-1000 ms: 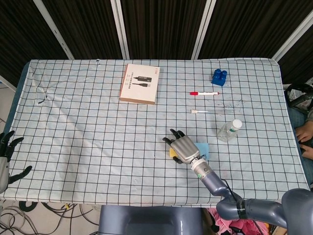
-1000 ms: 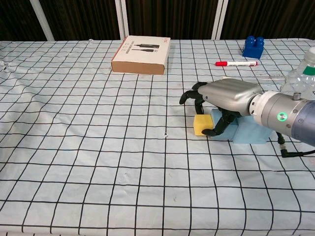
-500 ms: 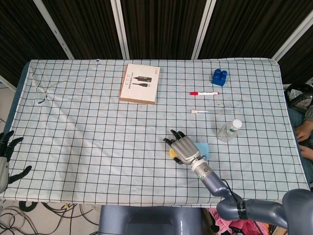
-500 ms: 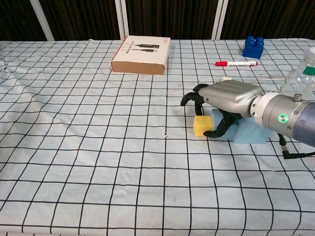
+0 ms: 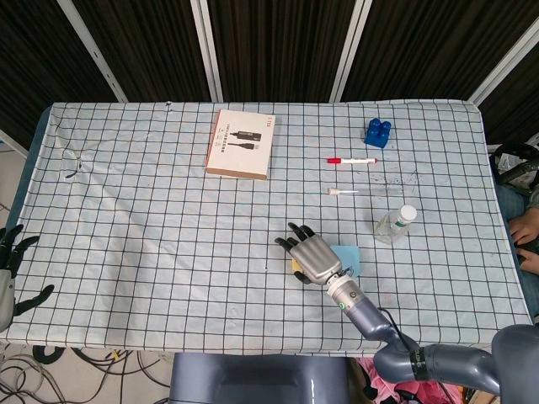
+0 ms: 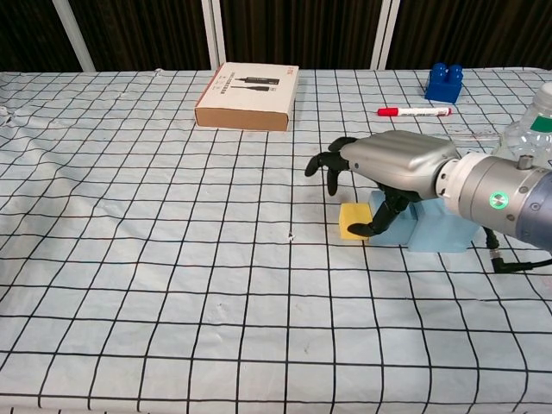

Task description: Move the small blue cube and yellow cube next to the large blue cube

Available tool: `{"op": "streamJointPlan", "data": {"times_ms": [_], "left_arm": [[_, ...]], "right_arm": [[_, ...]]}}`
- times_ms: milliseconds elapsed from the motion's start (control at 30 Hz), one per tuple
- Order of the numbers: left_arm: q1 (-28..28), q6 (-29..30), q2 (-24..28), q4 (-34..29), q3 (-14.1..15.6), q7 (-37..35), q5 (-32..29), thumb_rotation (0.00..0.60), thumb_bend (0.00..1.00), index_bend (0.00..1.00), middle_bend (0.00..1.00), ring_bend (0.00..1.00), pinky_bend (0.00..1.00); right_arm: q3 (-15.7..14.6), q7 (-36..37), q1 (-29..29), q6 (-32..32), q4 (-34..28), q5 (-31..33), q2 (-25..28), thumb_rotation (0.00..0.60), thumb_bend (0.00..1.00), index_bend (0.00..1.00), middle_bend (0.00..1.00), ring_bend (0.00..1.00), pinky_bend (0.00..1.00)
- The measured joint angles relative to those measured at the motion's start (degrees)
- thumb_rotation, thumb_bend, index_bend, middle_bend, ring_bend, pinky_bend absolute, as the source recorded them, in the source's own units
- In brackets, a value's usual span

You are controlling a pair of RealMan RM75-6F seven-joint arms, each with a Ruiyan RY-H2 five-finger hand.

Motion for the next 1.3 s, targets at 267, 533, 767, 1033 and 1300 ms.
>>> {"op": "streamJointPlan", "data": {"times_ms": [267,533,767,1033,1300], "left_arm": [[0.1,0.1,0.0,0.0,0.0,-0.2,0.0,0.6,0.11,0.21,0.07,0.0,0.0],[0.2,0.5,0.1,-0.2,0.2,-0.1,0.6,0.6,0.11,0.21,0.07,0.0,0.0],[0.6,1.3,0.1,-0.4,0.0,0.4,0.4,0.6,0.11,0.21,0.07,0.0,0.0],[1.4,1.1,0.6,-1.2,1.2,1.3,0.4,0.6,0.11,0.21,0.07,0.0,0.0],[2.0,1.2,1.0,-1.9,2.0,1.2,0.7,0.6,0.11,0.21,0.07,0.0,0.0]], "right_arm": [[1.6,-1.3,-0.5,2.8,-9.2,-1.0,5.8,0.6,0.26,0.12,0.24,0.0,0.13],[2.1,1.8,-6.9,12.0,-20.1,-5.0,20.5,0.6,0.26,0.08,0.2,0.0,0.13],[-2.4,10.3,-18.9,24.8,-23.0,-14.3,34.0,0.6,0.25,0.06,0.14,0.0,0.13],[-7.2,18.7,-32.9,40.5,-13.2,-18.2,34.0,0.6,0.24,0.04,0.11,0.0,0.13],[-9.3,21.6,-39.1,42.8,0.9,-17.0,25.7,0.6,0.24,0.04,0.1,0.0,0.13]]}}
